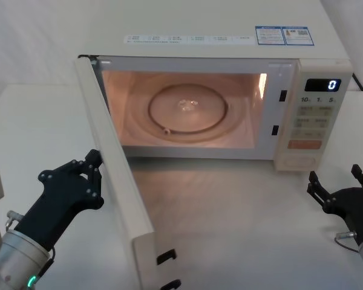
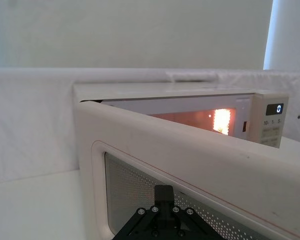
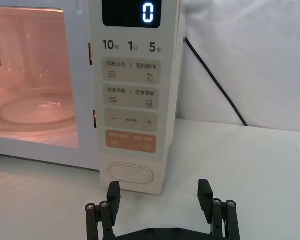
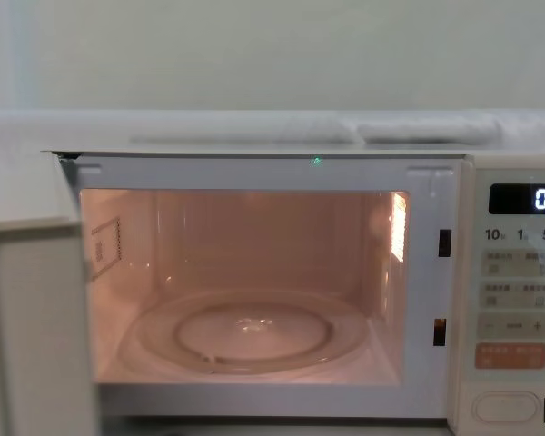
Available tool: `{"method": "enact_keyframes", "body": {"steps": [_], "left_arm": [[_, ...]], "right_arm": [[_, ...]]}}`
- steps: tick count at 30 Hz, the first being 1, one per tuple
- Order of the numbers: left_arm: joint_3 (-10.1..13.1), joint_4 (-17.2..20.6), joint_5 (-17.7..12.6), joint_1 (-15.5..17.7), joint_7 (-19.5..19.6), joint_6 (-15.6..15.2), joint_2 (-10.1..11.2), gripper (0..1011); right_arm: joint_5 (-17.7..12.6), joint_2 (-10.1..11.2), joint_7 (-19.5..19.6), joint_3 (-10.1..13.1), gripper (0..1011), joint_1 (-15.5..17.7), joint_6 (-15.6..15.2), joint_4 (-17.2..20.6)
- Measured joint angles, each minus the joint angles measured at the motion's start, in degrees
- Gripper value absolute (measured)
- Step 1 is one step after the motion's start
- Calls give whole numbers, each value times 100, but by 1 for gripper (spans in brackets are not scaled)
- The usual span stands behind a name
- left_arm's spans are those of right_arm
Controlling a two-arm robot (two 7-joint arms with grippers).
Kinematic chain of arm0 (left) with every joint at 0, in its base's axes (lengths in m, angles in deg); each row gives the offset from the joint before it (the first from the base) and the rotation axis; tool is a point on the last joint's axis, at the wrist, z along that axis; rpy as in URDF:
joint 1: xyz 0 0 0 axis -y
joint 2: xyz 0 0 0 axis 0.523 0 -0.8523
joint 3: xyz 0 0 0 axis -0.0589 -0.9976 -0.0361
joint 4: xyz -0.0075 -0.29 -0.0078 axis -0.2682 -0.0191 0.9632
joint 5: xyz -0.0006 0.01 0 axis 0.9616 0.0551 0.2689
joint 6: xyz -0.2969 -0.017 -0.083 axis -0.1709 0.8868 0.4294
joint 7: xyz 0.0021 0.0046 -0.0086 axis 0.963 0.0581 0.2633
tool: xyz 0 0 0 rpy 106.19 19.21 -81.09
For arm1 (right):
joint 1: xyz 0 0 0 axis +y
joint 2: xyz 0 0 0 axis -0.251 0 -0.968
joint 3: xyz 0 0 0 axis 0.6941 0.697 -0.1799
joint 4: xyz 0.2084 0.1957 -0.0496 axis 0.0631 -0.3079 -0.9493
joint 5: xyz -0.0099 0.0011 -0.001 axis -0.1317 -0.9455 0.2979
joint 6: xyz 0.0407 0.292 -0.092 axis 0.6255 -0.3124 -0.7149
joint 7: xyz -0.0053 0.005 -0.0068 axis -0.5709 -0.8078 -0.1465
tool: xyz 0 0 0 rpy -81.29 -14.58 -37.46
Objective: Press the button to open the microwave door with one hand; close the microwave door with the other hand.
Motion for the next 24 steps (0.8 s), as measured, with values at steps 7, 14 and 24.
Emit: {"method": "enact_keyframes", "body": {"steps": [7, 14, 24], "left_arm": [[54, 46, -21, -17, 29, 89, 37, 0], [103, 82, -65, -36, 52, 147, 71, 0], [160, 105, -153, -38, 54, 186, 96, 0]], "right_arm": [[0, 0, 0, 0, 1002, 0, 0, 0], [0, 0, 0, 0, 1002, 0, 0, 0], [0, 0, 0, 0, 1002, -1, 0, 0]]}}
